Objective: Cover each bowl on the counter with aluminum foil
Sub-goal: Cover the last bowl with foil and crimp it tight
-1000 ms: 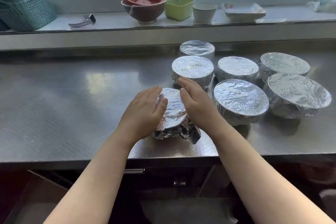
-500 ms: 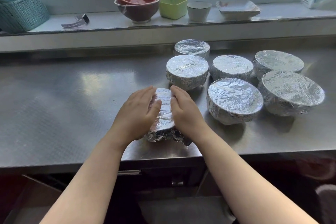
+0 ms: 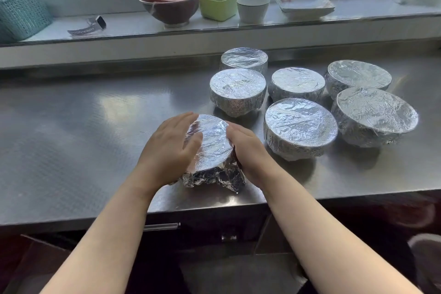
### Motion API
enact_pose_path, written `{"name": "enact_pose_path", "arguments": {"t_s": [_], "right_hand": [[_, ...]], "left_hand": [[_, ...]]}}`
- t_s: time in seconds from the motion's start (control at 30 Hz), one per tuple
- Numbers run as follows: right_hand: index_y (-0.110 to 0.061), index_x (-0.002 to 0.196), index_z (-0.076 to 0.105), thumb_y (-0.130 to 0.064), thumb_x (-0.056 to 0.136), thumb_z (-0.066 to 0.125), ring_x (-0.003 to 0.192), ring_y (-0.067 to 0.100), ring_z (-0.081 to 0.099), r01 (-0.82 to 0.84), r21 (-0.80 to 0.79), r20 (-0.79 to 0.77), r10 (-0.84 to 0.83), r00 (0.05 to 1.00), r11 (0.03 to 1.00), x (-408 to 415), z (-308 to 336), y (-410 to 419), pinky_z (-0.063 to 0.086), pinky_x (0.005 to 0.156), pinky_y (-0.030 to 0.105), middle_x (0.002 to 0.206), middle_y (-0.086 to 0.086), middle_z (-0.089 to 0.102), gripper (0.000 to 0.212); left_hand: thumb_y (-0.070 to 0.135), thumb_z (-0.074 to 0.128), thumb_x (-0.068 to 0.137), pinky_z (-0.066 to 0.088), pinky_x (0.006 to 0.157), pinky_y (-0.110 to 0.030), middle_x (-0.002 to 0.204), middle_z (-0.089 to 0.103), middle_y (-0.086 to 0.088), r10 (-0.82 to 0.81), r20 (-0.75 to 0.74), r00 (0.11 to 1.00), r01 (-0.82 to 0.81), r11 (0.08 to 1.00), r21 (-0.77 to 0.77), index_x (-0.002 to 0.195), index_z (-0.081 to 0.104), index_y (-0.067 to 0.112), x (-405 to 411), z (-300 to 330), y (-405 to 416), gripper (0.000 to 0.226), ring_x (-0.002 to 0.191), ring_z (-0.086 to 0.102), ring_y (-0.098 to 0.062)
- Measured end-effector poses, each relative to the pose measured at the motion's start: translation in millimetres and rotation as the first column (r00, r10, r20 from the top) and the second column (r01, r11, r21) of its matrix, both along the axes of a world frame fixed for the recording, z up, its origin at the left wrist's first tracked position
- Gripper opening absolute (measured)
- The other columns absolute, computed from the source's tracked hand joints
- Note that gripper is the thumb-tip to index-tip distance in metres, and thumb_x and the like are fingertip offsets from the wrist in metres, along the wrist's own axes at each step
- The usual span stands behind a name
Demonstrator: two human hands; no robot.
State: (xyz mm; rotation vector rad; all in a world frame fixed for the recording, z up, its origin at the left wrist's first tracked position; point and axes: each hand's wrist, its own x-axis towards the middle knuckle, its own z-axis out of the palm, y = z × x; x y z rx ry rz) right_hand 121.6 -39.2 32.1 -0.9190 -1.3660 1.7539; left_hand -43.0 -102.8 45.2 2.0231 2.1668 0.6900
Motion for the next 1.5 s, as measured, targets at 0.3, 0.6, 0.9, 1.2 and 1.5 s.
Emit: {"name": "enact_pose_path", "arguments": {"t_s": [0.3,0.6,0.9,1.2,1.5], "right_hand": [[-0.004,0.107,0.066,-0.021,0.103,0.036,0.084,0.025,0.070,-0.076,-0.209,-0.107,0.055,0.993,0.975,6,-2,-3,0.055,0.077,0.033,0.099,0.019,0.073,0.034],[-0.005,0.123,0.059,-0.029,0.104,0.035,0.094,0.025,0.068,-0.110,-0.285,-0.097,0.085,0.992,0.952,7,-2,-1,0.053,0.088,0.038,0.109,0.018,0.070,0.039],[-0.011,0.102,0.062,-0.059,0.097,0.036,0.105,0.026,0.063,-0.092,0.178,0.350,0.024,0.936,0.980,19,-7,-6,0.045,0.097,0.043,0.103,0.003,0.070,0.055],[-0.007,0.153,0.023,-0.019,0.105,0.038,0.146,0.010,0.021,0.115,0.462,0.258,-0.258,0.931,0.879,14,13,-44,0.013,0.116,0.017,0.159,0.003,0.027,0.052],[-0.005,0.154,0.011,-0.018,0.104,0.035,0.150,0.012,0.004,0.106,0.391,0.333,-0.248,0.910,0.914,-9,8,-40,-0.001,0.111,0.014,0.164,0.005,0.009,0.057]], "left_hand": [[0.044,0.037,0.087,0.024,0.107,-0.025,0.149,0.045,0.004,0.014,0.094,0.995,-0.019,0.998,0.058,0.143,0.046,0.021,5,3,-4,0.062,0.137,0.036,-0.013],[0.045,0.038,0.086,0.026,0.107,-0.028,0.148,0.046,0.004,0.011,0.088,0.996,-0.015,0.999,0.051,0.142,0.047,0.021,4,3,-3,0.062,0.136,0.037,-0.013],[0.047,0.042,0.084,0.028,0.106,-0.030,0.148,0.046,0.002,-0.010,0.057,0.998,0.010,1.000,0.007,0.143,0.045,0.020,3,7,-5,0.066,0.135,0.038,-0.015],[0.043,0.048,0.085,0.026,0.103,-0.026,0.142,0.051,0.000,0.064,0.031,0.997,-0.065,0.998,0.026,0.134,0.053,0.018,18,6,-7,0.055,0.132,0.039,-0.020],[0.049,0.039,0.080,0.024,0.112,-0.030,0.145,0.048,-0.002,0.158,-0.002,0.987,-0.157,0.986,0.051,0.137,0.052,0.017,30,-1,-6,0.067,0.136,0.037,-0.023]]}}
